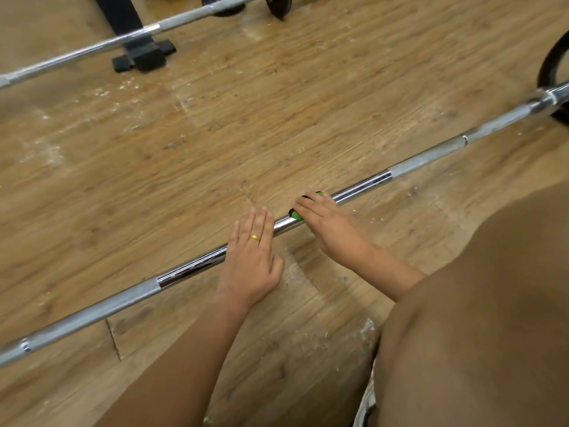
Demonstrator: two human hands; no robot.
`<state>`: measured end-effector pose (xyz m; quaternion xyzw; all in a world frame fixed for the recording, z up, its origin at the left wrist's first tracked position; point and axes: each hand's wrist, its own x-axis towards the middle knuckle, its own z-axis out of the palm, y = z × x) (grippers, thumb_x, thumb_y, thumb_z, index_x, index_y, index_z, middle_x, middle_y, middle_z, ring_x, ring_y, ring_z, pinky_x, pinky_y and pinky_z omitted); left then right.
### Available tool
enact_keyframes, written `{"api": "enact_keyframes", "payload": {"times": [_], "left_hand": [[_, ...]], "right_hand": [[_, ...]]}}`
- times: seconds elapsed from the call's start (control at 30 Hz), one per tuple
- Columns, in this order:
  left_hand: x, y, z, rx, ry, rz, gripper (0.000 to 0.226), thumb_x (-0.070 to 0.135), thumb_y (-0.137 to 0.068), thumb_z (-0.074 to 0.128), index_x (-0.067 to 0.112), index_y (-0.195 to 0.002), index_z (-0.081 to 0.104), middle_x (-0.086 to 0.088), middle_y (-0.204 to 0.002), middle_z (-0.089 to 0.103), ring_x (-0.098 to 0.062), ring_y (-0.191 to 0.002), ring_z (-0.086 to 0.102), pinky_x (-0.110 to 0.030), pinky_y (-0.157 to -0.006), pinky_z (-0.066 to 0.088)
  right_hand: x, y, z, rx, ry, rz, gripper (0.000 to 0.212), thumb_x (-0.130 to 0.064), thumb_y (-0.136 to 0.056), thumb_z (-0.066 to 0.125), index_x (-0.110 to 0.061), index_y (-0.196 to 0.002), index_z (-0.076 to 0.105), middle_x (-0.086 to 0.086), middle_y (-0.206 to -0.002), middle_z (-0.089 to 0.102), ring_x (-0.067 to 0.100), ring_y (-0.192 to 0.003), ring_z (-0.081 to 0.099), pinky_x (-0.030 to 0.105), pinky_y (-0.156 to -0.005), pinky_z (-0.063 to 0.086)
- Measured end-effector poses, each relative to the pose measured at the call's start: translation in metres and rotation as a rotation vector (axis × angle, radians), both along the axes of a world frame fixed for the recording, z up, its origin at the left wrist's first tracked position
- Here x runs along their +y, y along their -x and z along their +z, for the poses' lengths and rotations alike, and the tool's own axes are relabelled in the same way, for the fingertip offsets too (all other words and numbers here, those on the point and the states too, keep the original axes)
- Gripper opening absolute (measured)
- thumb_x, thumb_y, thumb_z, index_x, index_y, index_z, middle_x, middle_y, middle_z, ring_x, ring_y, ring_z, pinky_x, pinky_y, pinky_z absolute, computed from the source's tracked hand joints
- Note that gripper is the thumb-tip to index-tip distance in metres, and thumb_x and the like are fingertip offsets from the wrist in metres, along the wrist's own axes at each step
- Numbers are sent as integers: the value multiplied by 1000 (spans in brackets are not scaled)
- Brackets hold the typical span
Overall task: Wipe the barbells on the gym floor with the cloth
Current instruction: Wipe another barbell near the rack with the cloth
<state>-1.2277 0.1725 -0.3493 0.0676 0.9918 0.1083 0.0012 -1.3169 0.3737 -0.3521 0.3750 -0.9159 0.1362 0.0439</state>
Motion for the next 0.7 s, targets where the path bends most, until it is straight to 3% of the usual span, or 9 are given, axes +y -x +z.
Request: {"api": "enact_keyframes", "payload": {"times": [0.2, 0.4, 0.53, 0.6, 0.7], "left_hand": [[12, -15, -7, 93, 73, 7, 76, 32, -87, 40, 4, -157, 29, -13, -164, 26, -29, -153, 21, -49, -124, 12], [17, -26, -10, 112, 121, 7, 77, 32, -89, 42, 3, -158, 25, -13, -166, 22, -29, -154, 17, -49, -125, 11], [20, -28, -15, 110, 160, -1, 79, 31, -88, 48, 3, -158, 24, -14, -166, 20, -30, -155, 14, -51, -125, 13], [21, -29, -16, 112, 172, 1, 78, 30, -89, 46, 3, -158, 22, -14, -166, 19, -30, -155, 14, -51, -125, 12], [22, -29, -16, 119, 175, 10, 75, 30, -92, 40, 2, -158, 21, -15, -166, 19, -29, -155, 13, -50, -125, 10]], "right_hand": [[18, -3, 1, -8, -69, 74, 63, 7, -83, 64, -6, -143, 51, 10, -147, 52, 29, -142, 41, 42, -120, 26], [24, -16, -4, 12, 58, -76, 71, 18, -73, 65, -4, -140, 53, 11, -145, 54, 32, -141, 39, 45, -118, 21], [3, -30, -3, -5, -35, 167, 68, 3, -78, 45, -4, -145, 49, 13, -148, 51, 32, -142, 39, 44, -120, 24], [5, -24, -1, 0, -30, 189, 66, -1, -79, 38, -4, -143, 50, 13, -145, 53, 32, -139, 44, 42, -119, 27], [15, -21, -2, 6, 23, 43, 72, 13, -72, 60, -5, -141, 53, 11, -143, 55, 30, -138, 43, 40, -119, 25]]}}
